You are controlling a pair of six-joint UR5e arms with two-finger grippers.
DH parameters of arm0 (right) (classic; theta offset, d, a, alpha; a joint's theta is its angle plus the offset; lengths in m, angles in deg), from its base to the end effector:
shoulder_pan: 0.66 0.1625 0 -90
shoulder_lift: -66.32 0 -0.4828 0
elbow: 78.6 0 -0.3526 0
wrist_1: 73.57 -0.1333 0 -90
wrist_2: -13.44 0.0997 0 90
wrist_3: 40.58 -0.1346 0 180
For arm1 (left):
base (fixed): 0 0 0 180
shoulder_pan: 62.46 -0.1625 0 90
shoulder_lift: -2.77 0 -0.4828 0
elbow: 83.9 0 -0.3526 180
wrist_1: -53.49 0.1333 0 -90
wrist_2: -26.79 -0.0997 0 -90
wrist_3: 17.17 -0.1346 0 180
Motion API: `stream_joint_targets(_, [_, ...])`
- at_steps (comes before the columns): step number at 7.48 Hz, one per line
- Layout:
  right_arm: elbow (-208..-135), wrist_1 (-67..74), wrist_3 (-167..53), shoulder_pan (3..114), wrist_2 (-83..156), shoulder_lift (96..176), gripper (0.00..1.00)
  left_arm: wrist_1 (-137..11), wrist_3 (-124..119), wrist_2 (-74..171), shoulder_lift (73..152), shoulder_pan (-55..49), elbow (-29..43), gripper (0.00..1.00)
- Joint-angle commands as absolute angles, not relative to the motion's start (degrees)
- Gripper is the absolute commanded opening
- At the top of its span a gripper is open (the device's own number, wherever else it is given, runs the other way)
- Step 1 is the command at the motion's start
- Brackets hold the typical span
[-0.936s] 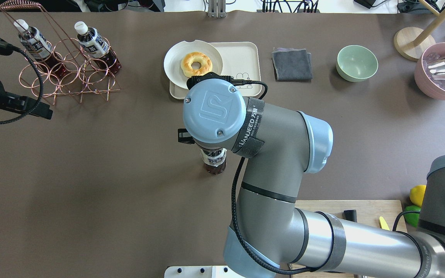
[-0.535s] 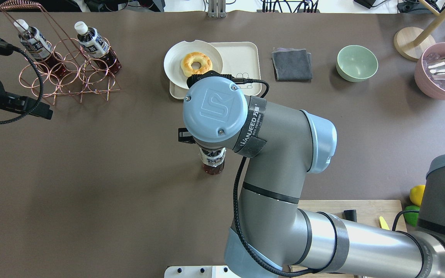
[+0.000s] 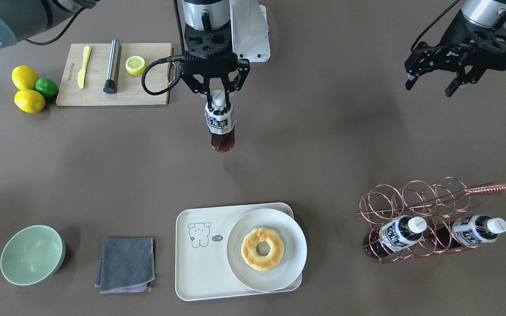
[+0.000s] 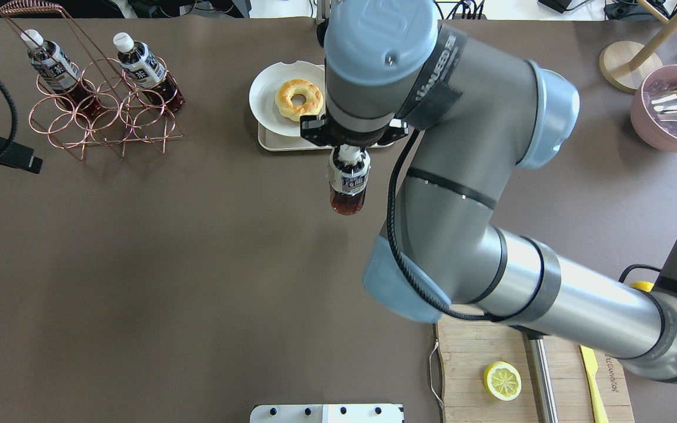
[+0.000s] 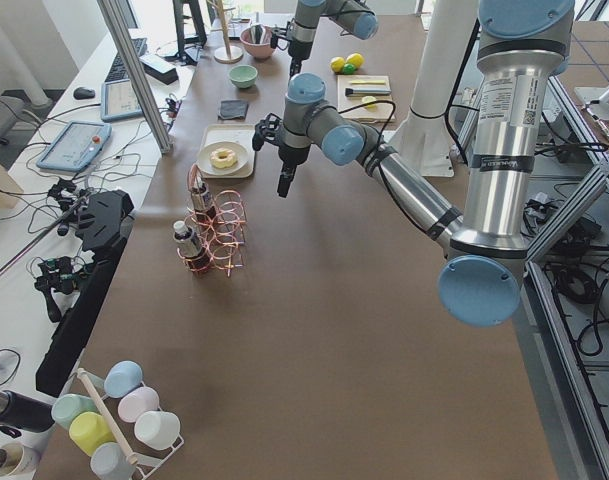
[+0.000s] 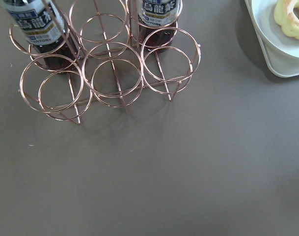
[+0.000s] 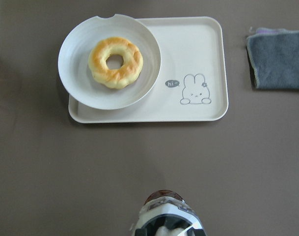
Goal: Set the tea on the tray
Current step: 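Lift the tea bottle with the right gripper and move it onto the tray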
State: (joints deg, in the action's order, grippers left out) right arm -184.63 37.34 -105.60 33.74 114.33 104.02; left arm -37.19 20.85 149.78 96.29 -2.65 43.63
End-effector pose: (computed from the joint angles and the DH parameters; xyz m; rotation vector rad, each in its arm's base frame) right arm -0.4976 -0.4715 0.1461 0.2531 -0.8054 0.0759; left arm 0.1720 -0.4149 0.4307 0.2773 0.8507 0.0822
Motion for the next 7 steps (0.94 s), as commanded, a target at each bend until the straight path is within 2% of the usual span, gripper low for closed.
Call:
stream_joint_targets(1, [-172.5, 31.1, -98.7, 45.7, 123.8, 100.4, 0.0, -37.1, 6.6, 153.2, 88.4, 7.0, 45.1, 0.98])
stream_joint_targets(3, [-153.6, 21.7, -96.7, 49.4, 124.6, 92.6, 0.0, -36.4, -3.6, 154.7, 85.1, 13.7, 44.4, 0.98])
stream_joint_targets(5, [-142.8, 16.9, -92.6, 51.8, 125.9, 89.6, 0.0, -36.5, -8.1, 156.2, 82.9, 17.6, 44.2, 0.98])
stream_joint_targets(7, [-137.1, 10.7, -92.5, 51.6, 125.9, 89.5, 0.0, -36.5, -8.3, 157.0, 82.7, 17.9, 44.0, 0.98])
